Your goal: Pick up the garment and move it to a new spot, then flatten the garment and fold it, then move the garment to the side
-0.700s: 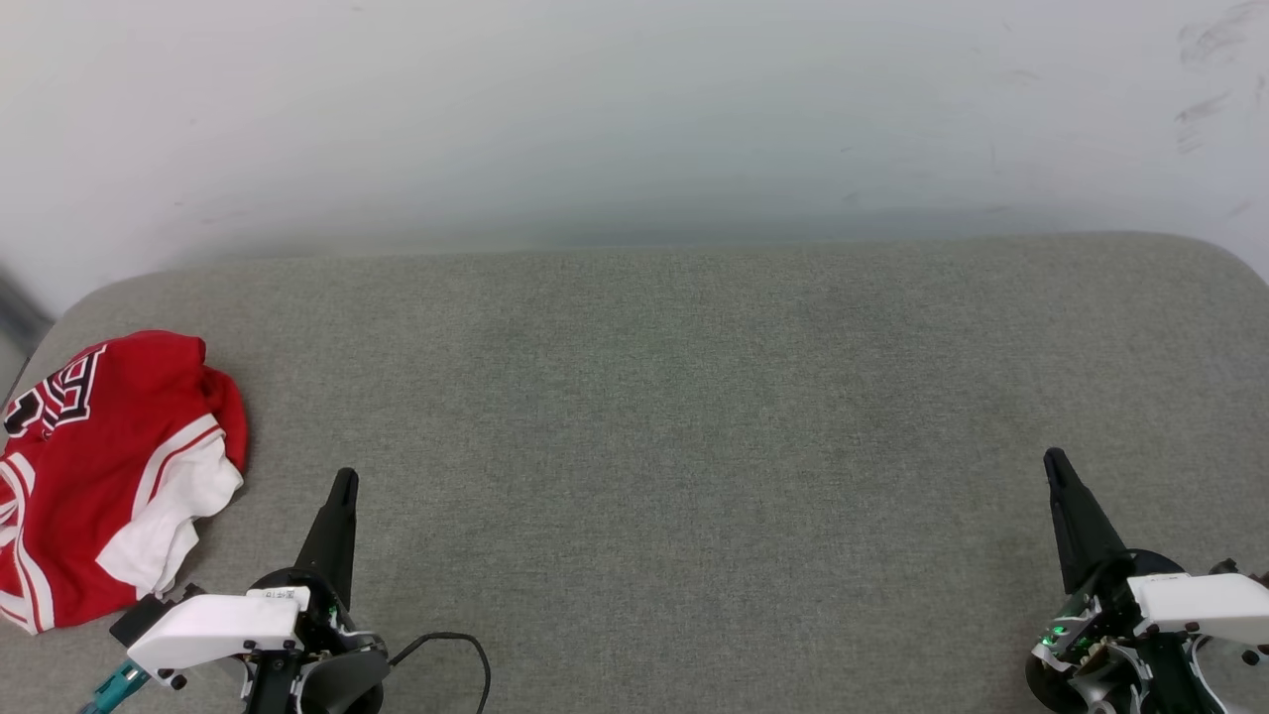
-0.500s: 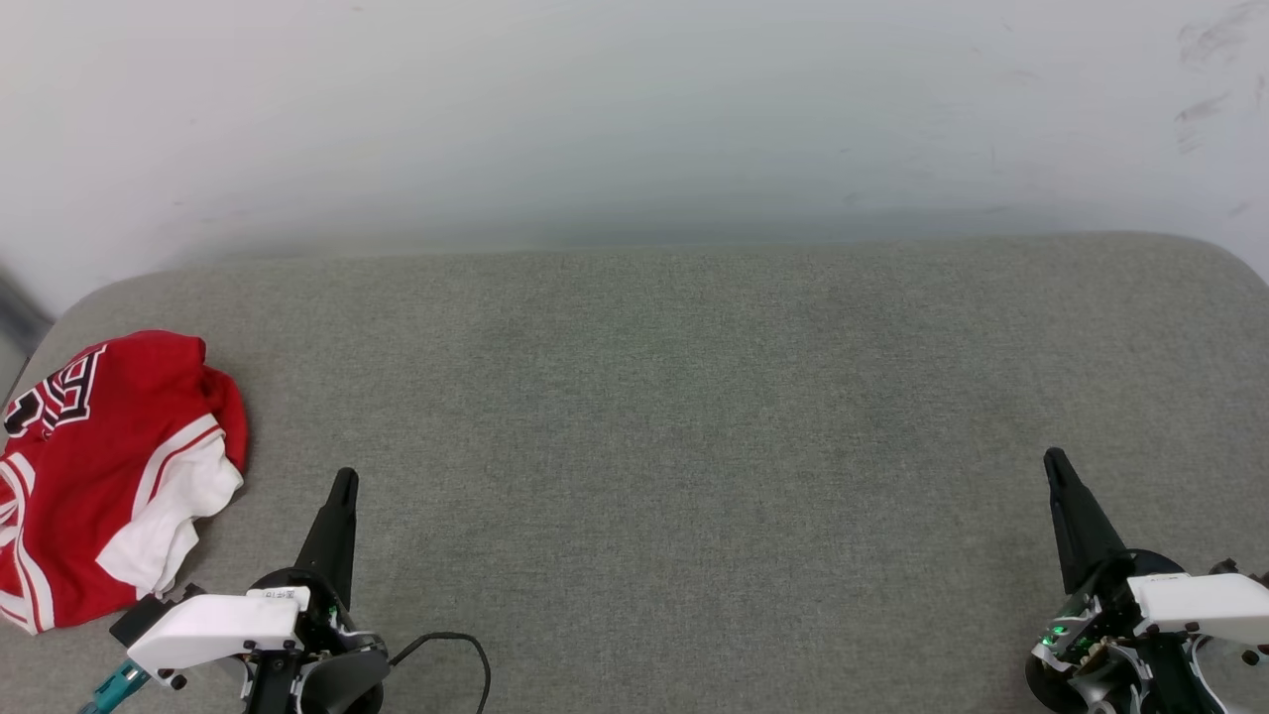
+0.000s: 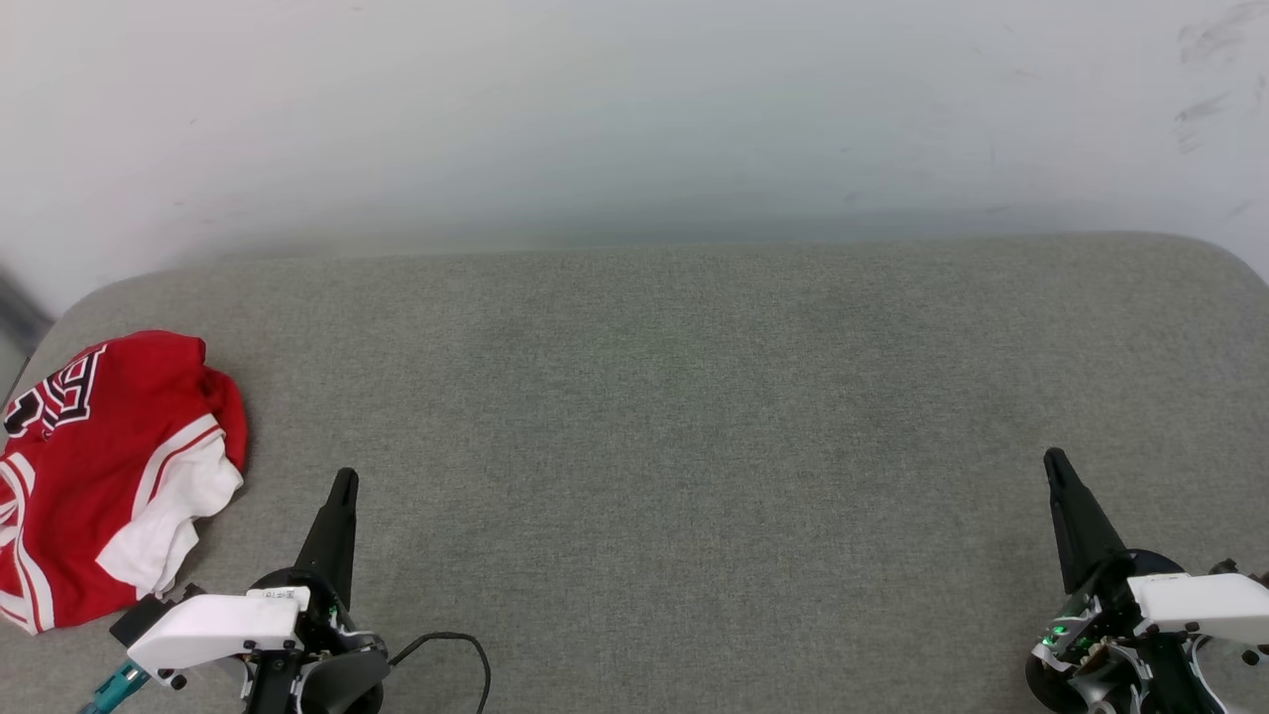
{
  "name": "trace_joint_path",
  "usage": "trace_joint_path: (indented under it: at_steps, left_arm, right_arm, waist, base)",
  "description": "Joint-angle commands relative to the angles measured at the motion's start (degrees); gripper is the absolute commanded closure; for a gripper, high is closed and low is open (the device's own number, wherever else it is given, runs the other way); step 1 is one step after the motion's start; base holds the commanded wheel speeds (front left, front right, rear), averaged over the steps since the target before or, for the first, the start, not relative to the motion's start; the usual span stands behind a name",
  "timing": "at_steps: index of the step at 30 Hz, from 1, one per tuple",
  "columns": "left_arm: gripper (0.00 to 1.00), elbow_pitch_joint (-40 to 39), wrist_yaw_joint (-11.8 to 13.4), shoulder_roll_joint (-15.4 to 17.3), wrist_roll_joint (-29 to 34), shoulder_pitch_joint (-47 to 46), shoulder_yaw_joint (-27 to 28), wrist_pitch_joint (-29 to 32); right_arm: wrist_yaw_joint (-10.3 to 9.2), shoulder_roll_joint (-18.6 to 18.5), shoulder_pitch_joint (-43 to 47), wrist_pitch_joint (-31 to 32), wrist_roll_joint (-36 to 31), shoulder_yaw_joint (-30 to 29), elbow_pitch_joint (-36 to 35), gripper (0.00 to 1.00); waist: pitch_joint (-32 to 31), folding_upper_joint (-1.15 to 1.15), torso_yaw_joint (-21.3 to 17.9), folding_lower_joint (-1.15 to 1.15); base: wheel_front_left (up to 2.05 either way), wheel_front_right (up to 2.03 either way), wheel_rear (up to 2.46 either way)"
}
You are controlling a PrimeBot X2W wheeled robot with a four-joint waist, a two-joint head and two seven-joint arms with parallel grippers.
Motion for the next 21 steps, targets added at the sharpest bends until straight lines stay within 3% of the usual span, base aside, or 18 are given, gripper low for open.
trace_joint_path:
  at_steps: [1, 18, 19, 21]
  left_arm:
    - [1.00, 0.0, -0.2, -0.1, 0.1, -0.5, 0.2, 0.1]
    - [1.00, 0.0, -0.2, -0.1, 0.1, -0.5, 0.2, 0.1]
    - [0.00, 0.0, 0.0, 0.0, 0.0, 0.0, 0.0, 0.0]
    - [0.00, 0.7, 0.0, -0.1, 0.0, 0.4, -0.1, -0.1]
  right_arm:
    - [0.00, 0.3, -0.6, 0.0, 0.2, 0.0, 0.1, 1.00]
    - [0.00, 0.3, -0.6, 0.0, 0.2, 0.0, 0.1, 1.00]
    - [0.00, 0.0, 0.0, 0.0, 0.0, 0.0, 0.0, 0.00]
    - [0.00, 0.0, 0.5, 0.0, -0.1, 0.1, 0.7, 0.00]
  waist:
    - [0.0, 0.00, 0.0, 0.00]
    - [0.0, 0.00, 0.0, 0.00]
    - [0.0, 0.00, 0.0, 0.00]
    - [0.0, 0.00, 0.0, 0.00]
  base:
    - [0.00, 0.00, 0.00]
    - [0.00, 0.00, 0.00]
    - [0.00, 0.00, 0.00]
    - [0.00, 0.00, 0.00]
